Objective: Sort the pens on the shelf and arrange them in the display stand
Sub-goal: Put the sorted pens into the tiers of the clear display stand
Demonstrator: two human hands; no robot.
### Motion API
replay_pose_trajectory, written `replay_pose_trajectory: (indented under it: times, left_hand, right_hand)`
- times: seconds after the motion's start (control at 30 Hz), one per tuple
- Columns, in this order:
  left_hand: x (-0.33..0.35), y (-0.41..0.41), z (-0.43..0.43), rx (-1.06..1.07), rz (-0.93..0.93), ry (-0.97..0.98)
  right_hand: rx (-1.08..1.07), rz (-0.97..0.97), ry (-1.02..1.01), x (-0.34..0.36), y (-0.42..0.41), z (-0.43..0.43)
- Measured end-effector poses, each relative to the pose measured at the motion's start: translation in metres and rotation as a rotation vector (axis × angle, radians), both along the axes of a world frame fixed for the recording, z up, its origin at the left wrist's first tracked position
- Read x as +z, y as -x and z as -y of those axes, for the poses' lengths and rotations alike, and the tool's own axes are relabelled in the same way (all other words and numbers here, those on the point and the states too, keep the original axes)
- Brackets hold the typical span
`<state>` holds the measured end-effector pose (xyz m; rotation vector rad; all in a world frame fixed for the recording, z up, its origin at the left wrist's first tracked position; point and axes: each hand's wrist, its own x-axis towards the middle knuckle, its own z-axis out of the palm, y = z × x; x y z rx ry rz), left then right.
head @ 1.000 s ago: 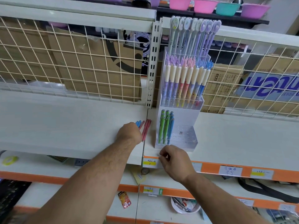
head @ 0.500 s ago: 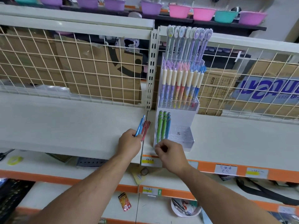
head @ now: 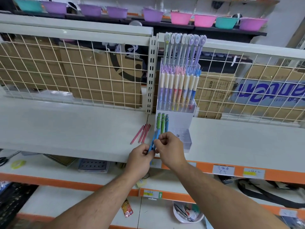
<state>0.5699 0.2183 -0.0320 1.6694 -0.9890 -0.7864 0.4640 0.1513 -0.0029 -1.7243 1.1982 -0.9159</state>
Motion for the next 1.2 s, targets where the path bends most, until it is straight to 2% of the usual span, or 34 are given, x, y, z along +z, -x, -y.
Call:
replay_pose_trajectory:
  times: [0.2, 0.33, 0.5, 0.67, 0.97, 1.2]
  left_hand:
    - [-0.003, 0.004, 0.007, 0.017, -0.069, 0.024]
    - [-0.002, -0.004, 0.022, 0.081, -0.125, 0.043]
    - [0.001, -0.015, 0.041, 0.069, -0.084, 0.014]
    - [-0.009, -0.021, 0.05, 0.079, -0.106, 0.001]
    - [-0.015, -0.029, 0.053, 0.082, -0.174, 0.018]
    - [-0.02, -0.032, 0.054, 0.072, -0.155, 0.03]
  right_hand:
    - [-0.009, 0.014, 0.006, 0.008, 0.014, 0.005]
    - [-0.102, 0.008, 0.019, 0.022, 0.03, 0.024]
    - [-0.17, 0.044, 0.046, 0.049, 0.046, 0.054]
    - [-0.145, 0.064, 0.077, 0.064, 0.043, 0.071]
    - [-0.091, -0.083, 0.126, 0.05, 0.028, 0.091]
    - [-0.061, -0.11, 0.148, 0.046, 0.02, 0.098]
